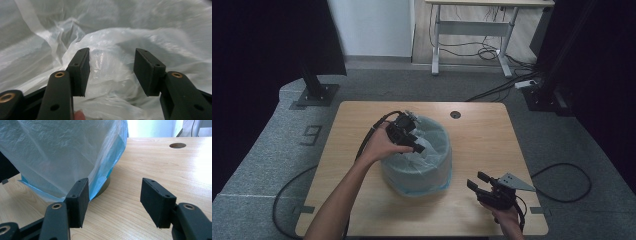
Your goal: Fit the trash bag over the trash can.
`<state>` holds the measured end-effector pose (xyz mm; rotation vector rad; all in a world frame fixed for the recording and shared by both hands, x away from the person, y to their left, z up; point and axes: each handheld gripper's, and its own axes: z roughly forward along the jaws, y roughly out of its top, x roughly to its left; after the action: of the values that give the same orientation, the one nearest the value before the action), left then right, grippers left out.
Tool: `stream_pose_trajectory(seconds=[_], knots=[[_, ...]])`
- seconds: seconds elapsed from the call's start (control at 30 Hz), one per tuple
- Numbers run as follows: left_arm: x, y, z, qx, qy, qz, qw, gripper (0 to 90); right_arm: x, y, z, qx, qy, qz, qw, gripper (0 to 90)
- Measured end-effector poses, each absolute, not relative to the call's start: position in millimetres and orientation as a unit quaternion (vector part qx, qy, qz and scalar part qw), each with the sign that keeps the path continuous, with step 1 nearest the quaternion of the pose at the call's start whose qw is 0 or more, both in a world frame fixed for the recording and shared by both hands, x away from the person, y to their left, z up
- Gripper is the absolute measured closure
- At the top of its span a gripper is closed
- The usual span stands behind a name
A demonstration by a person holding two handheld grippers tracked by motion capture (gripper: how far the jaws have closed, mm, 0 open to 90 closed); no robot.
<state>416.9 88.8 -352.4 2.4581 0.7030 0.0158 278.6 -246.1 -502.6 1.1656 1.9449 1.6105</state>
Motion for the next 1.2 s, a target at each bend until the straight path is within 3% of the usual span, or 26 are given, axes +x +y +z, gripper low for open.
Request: stream_pose_trajectory(seconds=[0.47,0.9,1.2], knots=[[376.9,84.9,-333.6,0.906,0.217,-0.002,0.364,44.1,278.5,-245.4,-502.7,0.412,0.689,0.569,0.179,39.3],[381.2,53.7,-352.6,0.937,0.211,-0.011,0.279,47.2,279.0,-246.5,-503.6,0.413,0.689,0.568,0.176,39.3],[385.1,49.0,-359.8,0.942,0.214,-0.022,0.257,47.4,278.0,-247.7,-501.9,0.413,0.687,0.574,0.169,39.3]])
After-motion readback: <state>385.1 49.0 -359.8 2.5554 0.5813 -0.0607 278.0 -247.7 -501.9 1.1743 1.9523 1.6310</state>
